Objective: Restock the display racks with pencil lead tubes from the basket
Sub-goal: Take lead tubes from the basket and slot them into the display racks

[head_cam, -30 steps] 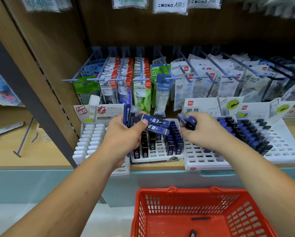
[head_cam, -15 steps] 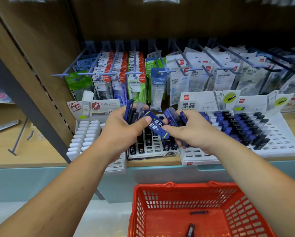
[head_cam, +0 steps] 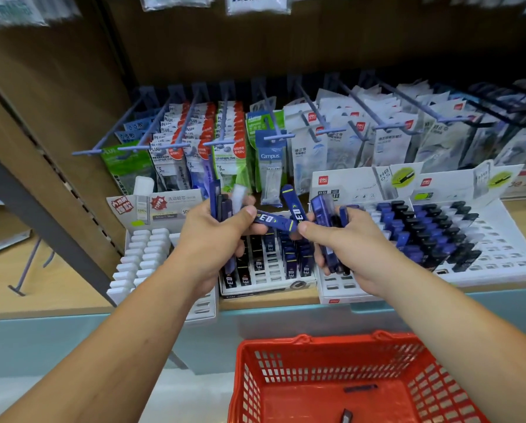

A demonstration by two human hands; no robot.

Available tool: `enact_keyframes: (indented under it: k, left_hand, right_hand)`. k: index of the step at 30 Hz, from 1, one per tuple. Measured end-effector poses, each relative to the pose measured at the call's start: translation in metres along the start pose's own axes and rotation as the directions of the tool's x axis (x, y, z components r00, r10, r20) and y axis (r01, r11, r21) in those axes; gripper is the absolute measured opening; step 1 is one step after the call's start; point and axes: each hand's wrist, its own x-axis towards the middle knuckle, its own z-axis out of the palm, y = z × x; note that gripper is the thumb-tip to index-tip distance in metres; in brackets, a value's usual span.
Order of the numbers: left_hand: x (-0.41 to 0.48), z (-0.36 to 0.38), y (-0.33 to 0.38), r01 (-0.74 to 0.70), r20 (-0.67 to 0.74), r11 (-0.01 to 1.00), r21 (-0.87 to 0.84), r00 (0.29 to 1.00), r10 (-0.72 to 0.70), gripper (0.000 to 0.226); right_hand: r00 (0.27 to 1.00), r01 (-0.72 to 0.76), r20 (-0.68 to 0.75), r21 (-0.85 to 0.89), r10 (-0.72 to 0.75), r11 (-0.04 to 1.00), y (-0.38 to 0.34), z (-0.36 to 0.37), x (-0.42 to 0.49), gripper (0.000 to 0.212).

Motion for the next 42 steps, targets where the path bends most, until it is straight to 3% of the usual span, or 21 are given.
enact_keyframes:
  k: [4, 9, 15, 19, 25, 33, 42]
  left_hand:
    - [-0.009, 0.003, -0.001, 0.015, 0.036, 1.000, -0.028, 0.999, -0.014, 0.016]
    - [-0.025, 0.013, -0.010, -0.183, 0.156, 0.973, 0.139, 0.975, 0.161, 0.014]
    - [-0.024, 0.007, -0.005, -0.227, 0.191, 0.964, 0.135, 0.961, 0.200, 0.034]
    - [-0.017, 0.000, -0.007, -0.301, 0.160, 0.942, 0.146, 0.947, 0.278, 0.016]
    - [-0.005, -0.004, -0.009, -0.245, 0.088, 0.963, 0.109, 0.968, 0.236, 0.026]
    - [0.019, -0.003, -0.020, -0.344, 0.086, 0.825, 0.448, 0.935, 0.343, 0.006]
    - [0.033, 0.007, -0.031, -0.324, 0.172, 0.748, 0.579, 0.945, 0.277, 0.014]
  right_hand:
    - [1.000, -0.015, 0.019, 0.135, 0.012, 0.991, -0.006, 0.005, -0.003, 0.014]
    - [0.999, 0.000, -0.035, 0.225, 0.008, 0.974, -0.010, 0.017, -0.006, 0.014]
    - [0.999, 0.015, -0.042, 0.122, -0.010, 0.992, -0.005, 0.024, -0.005, 0.020]
    - [1.000, 0.013, 0.020, 0.069, -0.014, 0.998, -0.003, 0.026, -0.004, 0.020]
    - [1.000, -0.005, 0.008, -0.043, 0.006, 0.999, -0.003, 0.024, 0.000, 0.023]
    - [0.997, -0.020, -0.082, -0.092, 0.013, 0.996, 0.003, 0.007, 0.000, 0.019]
    - [0.994, -0.037, -0.100, -0.033, 0.033, 0.999, 0.003, -0.007, -0.006, 0.016]
